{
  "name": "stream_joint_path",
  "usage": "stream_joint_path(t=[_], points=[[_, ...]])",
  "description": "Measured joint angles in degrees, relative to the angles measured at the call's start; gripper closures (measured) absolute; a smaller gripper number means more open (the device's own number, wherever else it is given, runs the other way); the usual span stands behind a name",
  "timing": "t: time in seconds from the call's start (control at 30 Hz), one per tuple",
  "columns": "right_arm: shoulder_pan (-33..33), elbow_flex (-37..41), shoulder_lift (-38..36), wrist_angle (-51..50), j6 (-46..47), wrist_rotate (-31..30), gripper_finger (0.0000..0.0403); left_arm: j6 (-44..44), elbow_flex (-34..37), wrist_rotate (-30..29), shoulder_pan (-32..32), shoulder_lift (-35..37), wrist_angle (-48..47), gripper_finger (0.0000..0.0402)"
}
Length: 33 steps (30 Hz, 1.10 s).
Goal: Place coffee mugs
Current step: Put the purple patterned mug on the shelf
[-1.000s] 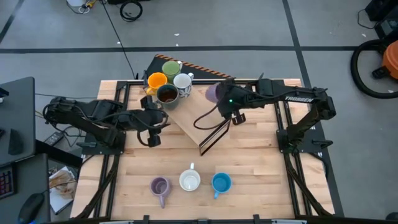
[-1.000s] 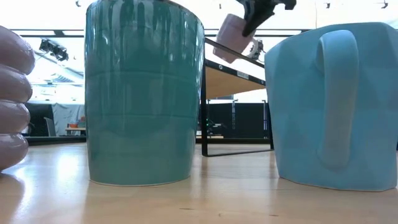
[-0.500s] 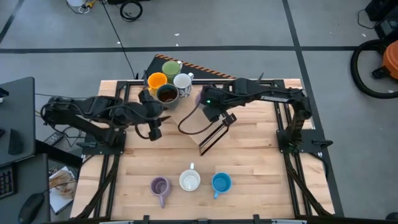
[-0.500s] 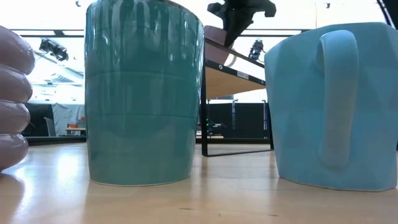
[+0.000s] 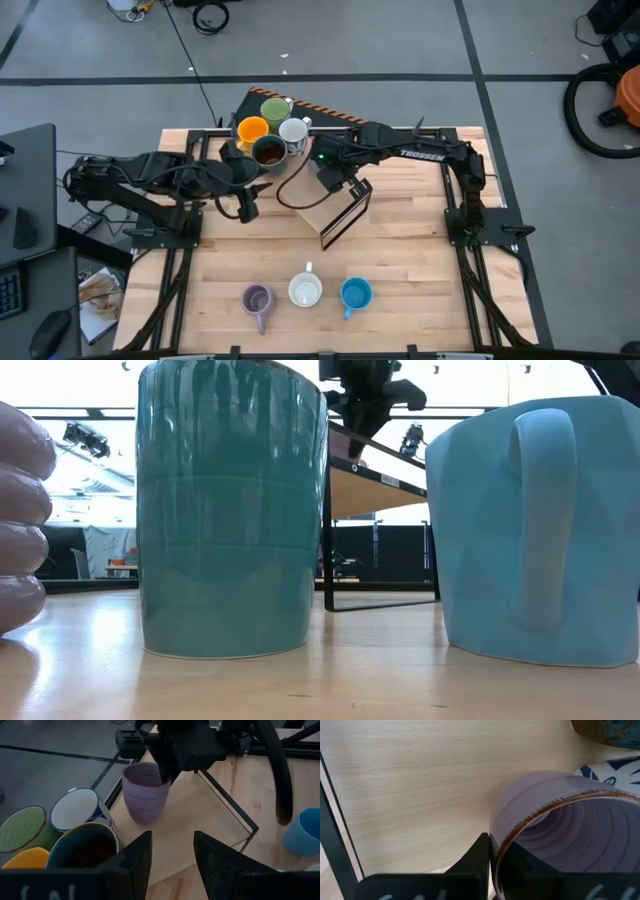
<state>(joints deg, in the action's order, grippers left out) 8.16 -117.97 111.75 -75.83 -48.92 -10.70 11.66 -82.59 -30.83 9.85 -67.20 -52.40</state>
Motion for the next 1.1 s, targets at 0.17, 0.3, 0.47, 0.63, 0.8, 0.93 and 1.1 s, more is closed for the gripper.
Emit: stream_joint_path(t=[0.17,0.3,0.47,0.63,0.8,0.93,1.1], points=[[0.6,0.0,0.3,0.6,-0.8,0.9,0.0370,0.1,0.0,0.0,0.0,0.0,-0.1,0.0248],[1.2,0.0,0.4,1.5,-0.8,1.6,0.0369,0.0,0.0,0.0,0.0,0.0,-0.2,0.0248],[1.4,0.0,0.5,2.2,-0.5,1.8,0.0369,-0.2,0.0,0.0,0.0,0.0,-0.3,0.0248],[1.4,0.0,0.6,2.5,-0.4,1.8,0.0356,-0.5,0.0,0.0,0.0,0.0,-0.4,0.0248],[1.4,0.1,0.7,3.5,0.3,0.1,0.0334,-0.9,0.0,0.0,0.0,0.0,-0.4,0.0248],[1.5,0.1,0.7,4.0,0.7,-0.4,0.0316,-1.0,0.0,0.0,0.0,0.0,-0.7,0.0248],[1.4,0.1,0.7,4.1,0.7,-3.7,0.0290,-1.0,0.0,0.0,0.0,0.0,-0.8,0.0248]])
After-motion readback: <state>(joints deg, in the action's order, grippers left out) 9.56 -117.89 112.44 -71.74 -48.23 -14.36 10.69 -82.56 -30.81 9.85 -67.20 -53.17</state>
